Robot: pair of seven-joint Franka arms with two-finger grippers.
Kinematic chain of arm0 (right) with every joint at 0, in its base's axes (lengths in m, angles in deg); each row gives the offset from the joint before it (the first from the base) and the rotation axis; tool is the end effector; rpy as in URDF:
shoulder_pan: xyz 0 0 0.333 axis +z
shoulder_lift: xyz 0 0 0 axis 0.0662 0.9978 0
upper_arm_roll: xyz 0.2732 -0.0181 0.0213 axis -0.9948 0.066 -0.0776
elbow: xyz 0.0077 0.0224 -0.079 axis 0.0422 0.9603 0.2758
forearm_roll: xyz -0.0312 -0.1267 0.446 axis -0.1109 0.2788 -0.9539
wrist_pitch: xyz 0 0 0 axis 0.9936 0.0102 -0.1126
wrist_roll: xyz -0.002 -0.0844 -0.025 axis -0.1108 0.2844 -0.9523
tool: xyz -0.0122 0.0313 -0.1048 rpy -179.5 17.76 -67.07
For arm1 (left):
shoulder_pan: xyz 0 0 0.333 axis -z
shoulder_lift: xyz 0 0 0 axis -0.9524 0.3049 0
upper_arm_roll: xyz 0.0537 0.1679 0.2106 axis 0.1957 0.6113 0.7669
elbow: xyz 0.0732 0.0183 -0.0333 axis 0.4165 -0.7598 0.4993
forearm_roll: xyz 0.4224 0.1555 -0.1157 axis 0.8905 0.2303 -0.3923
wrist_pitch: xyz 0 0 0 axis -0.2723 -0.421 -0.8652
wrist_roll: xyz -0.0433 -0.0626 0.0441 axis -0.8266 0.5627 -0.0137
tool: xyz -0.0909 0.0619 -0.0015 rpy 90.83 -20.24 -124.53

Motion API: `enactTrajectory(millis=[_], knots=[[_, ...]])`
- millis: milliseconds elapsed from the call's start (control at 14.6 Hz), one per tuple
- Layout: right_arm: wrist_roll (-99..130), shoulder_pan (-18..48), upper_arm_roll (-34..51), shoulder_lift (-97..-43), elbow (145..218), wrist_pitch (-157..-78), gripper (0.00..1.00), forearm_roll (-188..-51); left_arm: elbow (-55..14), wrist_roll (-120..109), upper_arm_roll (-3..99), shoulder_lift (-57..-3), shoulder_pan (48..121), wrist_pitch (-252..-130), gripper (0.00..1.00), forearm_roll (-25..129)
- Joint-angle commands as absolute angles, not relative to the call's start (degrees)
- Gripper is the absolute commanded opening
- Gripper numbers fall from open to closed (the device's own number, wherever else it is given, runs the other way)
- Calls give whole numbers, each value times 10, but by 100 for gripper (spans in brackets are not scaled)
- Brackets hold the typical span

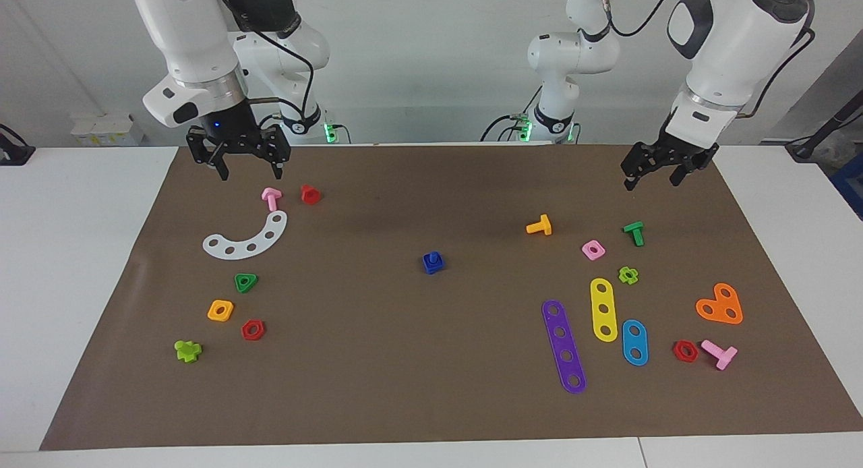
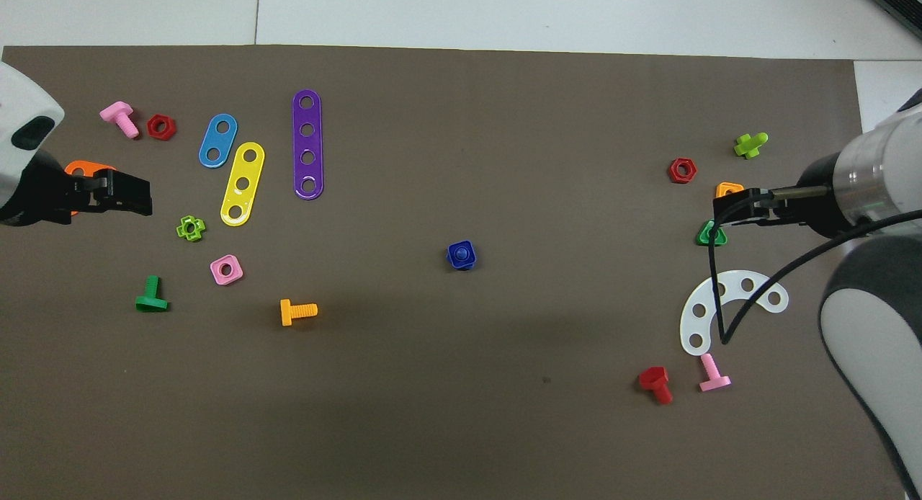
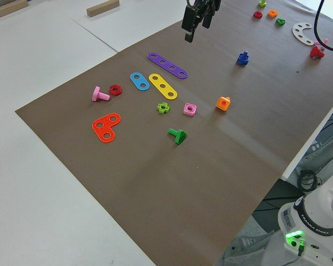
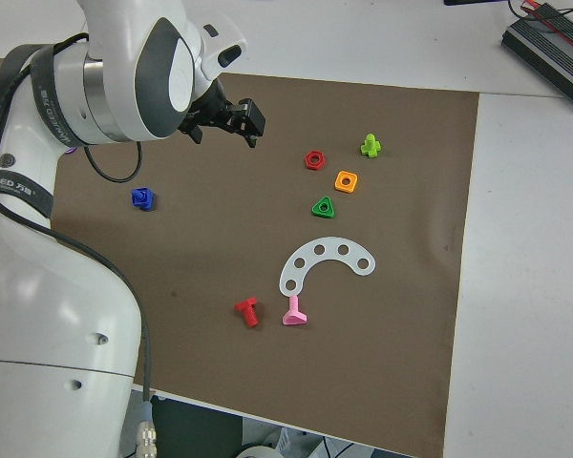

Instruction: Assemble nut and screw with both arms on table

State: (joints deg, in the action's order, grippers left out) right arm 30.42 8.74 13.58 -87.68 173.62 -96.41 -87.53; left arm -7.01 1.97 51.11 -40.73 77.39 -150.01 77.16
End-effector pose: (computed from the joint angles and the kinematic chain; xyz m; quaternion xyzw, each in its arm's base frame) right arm 0.6219 0.0792 0.5620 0.9996 0.0028 0.0265 0.0087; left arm 0.6302 -0.0559 0.5404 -0.9996 -0.0239 -0.0138 0.0001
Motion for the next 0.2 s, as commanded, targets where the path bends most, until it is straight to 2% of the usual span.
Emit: enactTrajectory(millis=[0,137], knots=[[314,85,133,-892,1753,-967,100,-880,-73,29,508,-416,769,-1510,100,784],[314,85,134,-892,1753,-967,100,-880,-71,30,509,-415,759,-1515,100,784]])
